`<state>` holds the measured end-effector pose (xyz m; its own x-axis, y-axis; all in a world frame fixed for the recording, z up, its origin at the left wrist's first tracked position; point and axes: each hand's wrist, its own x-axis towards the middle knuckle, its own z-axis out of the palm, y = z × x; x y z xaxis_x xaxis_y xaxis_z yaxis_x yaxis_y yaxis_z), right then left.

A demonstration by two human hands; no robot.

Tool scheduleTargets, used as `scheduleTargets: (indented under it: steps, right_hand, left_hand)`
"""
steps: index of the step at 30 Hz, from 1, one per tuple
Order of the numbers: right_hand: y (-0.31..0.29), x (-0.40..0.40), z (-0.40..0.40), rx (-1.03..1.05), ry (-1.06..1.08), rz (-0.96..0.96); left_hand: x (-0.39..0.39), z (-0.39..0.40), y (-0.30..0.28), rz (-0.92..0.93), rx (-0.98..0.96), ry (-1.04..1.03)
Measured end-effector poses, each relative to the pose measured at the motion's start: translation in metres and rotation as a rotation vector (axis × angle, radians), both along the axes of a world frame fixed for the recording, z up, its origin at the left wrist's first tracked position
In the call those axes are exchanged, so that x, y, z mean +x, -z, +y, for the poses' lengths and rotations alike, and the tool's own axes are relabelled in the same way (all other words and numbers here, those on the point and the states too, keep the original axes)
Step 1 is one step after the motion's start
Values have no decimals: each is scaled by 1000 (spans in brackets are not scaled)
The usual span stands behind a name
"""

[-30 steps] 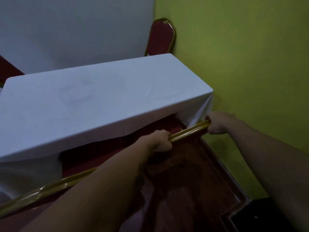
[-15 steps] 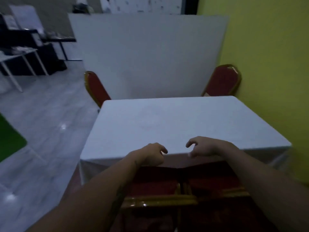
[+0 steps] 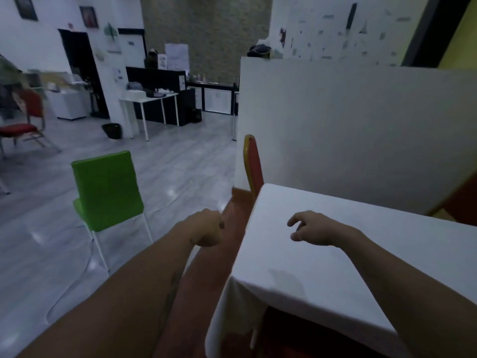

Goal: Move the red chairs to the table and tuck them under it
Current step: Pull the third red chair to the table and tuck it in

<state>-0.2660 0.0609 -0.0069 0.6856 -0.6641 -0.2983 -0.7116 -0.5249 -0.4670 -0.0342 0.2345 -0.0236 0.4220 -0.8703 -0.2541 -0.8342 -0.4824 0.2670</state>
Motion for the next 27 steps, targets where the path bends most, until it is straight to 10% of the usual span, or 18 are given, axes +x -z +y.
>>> scheduleTargets:
  steps: [12, 27]
  right_hand:
    - [3, 220, -57, -65, 162, -57]
    - [11, 404, -318, -25, 317, -36]
  left_hand:
    - [247, -74, -54, -47, -91, 104]
    - [406, -341, -63, -83, -38, 346]
